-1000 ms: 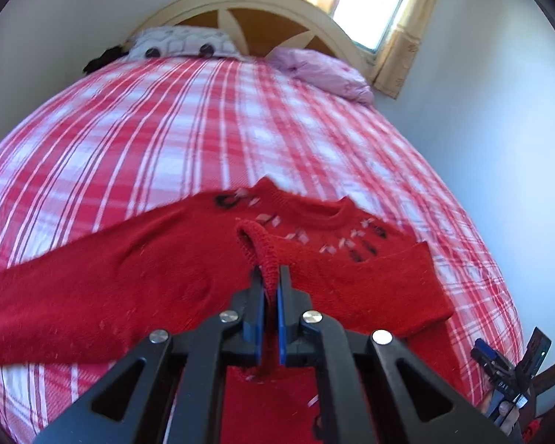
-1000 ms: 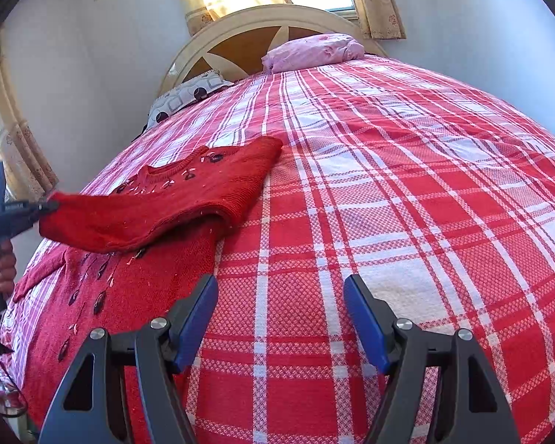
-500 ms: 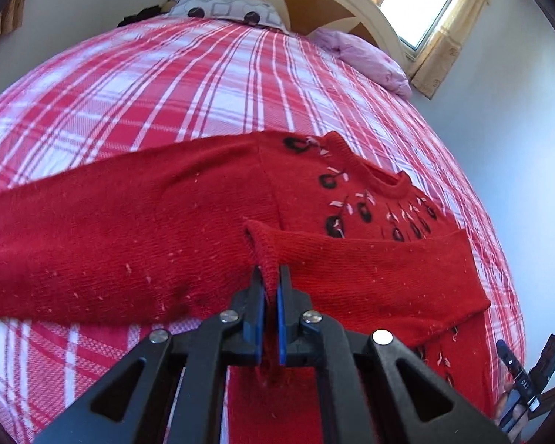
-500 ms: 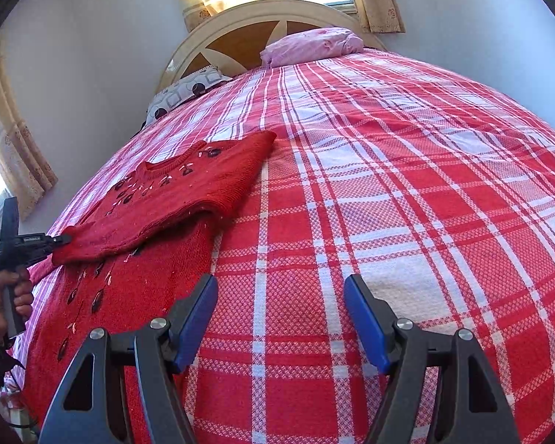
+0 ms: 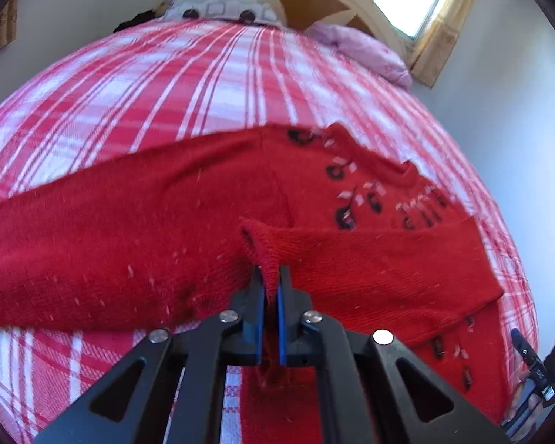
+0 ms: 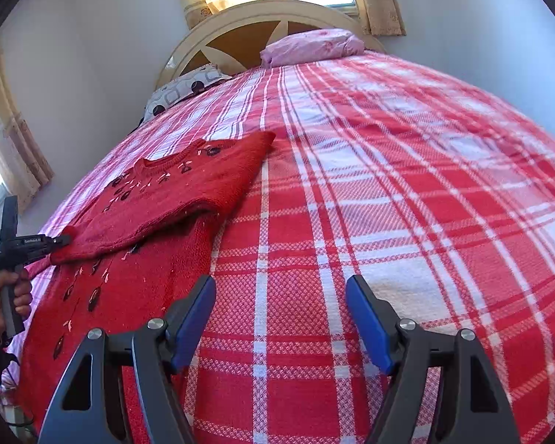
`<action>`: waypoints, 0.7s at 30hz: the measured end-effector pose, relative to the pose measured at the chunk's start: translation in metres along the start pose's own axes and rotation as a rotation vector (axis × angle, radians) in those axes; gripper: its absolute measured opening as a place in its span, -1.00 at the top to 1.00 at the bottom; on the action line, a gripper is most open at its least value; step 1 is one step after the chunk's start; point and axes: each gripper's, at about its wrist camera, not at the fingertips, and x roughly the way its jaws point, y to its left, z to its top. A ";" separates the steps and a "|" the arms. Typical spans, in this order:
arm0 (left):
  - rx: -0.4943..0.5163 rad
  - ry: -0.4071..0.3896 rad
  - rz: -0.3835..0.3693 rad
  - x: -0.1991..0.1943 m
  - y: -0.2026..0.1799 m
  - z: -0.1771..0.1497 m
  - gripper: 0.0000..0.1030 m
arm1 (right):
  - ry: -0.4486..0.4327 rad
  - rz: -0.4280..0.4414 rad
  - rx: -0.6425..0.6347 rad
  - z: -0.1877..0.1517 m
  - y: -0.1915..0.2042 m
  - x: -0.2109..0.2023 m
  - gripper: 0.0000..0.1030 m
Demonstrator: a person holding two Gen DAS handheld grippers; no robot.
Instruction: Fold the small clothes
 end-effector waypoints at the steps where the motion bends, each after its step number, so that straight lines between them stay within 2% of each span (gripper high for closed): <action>1: -0.013 -0.003 0.002 0.001 0.003 -0.002 0.83 | -0.014 -0.003 -0.020 0.003 0.007 -0.004 -0.42; 4: -0.023 -0.007 0.010 0.000 0.005 -0.005 0.72 | -0.046 0.044 -0.091 0.022 0.038 -0.012 -0.42; 7: -0.016 -0.006 0.015 -0.004 0.002 -0.007 0.45 | -0.054 0.097 -0.200 0.044 0.082 -0.006 -0.42; 9: -0.001 -0.015 0.033 -0.007 -0.002 -0.010 -0.02 | -0.030 0.119 -0.286 0.055 0.111 0.009 -0.45; 11: 0.011 -0.027 0.049 -0.008 -0.006 -0.014 -0.11 | 0.014 0.101 -0.353 0.060 0.133 0.034 -0.46; 13: 0.033 -0.027 0.064 -0.007 -0.009 -0.017 -0.16 | 0.137 0.045 -0.368 0.058 0.139 0.075 -0.46; 15: 0.057 -0.028 0.078 -0.011 -0.010 -0.020 -0.21 | 0.246 -0.004 -0.327 0.054 0.129 0.104 -0.46; 16: 0.064 -0.030 0.082 -0.015 -0.009 -0.021 -0.23 | 0.241 0.005 -0.315 0.051 0.125 0.107 -0.46; 18: 0.089 -0.052 0.100 -0.028 -0.004 -0.024 -0.53 | 0.224 0.008 -0.326 0.049 0.127 0.102 -0.46; 21: 0.125 -0.107 0.150 -0.053 0.013 -0.028 -0.70 | 0.203 -0.039 -0.368 0.048 0.136 0.090 -0.46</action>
